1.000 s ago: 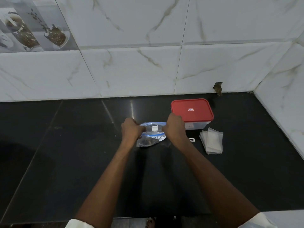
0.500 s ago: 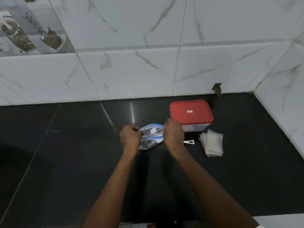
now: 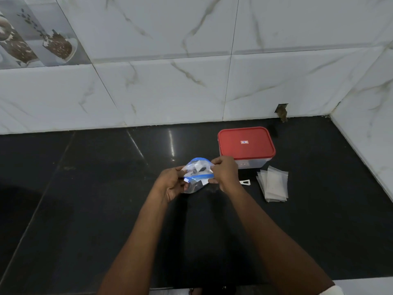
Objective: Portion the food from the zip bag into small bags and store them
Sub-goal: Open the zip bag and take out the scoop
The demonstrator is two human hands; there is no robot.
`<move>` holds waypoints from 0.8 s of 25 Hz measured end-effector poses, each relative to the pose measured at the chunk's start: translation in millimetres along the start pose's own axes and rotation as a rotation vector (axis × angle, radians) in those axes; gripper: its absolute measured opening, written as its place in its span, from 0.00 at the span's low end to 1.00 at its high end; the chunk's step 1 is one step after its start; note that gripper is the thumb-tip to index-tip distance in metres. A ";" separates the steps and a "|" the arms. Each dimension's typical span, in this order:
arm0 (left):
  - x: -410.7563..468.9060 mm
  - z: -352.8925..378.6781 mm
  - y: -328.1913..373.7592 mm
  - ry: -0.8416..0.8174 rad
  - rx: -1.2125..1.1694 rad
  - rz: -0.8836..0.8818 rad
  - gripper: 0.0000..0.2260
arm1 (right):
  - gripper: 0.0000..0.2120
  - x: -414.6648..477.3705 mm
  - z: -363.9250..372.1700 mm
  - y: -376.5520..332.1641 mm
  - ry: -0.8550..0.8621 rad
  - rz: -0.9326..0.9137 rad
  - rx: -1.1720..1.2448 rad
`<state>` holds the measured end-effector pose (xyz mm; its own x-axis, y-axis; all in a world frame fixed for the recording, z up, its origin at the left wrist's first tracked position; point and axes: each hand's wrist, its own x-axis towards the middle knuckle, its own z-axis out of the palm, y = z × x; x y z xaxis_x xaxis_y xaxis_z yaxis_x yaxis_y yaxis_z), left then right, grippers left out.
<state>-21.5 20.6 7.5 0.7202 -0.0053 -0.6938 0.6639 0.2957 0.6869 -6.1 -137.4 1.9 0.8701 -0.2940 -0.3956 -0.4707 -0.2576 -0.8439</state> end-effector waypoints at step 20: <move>16.2 -19.3 -19.2 -0.072 -0.155 -0.188 0.08 | 0.13 10.4 -4.3 32.5 -0.529 0.606 0.738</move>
<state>-26.5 33.3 -21.1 0.6027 -0.1402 -0.7856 0.7530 0.4259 0.5017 -13.0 -152.7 -28.0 0.5595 0.2925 -0.7755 -0.7921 0.4642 -0.3964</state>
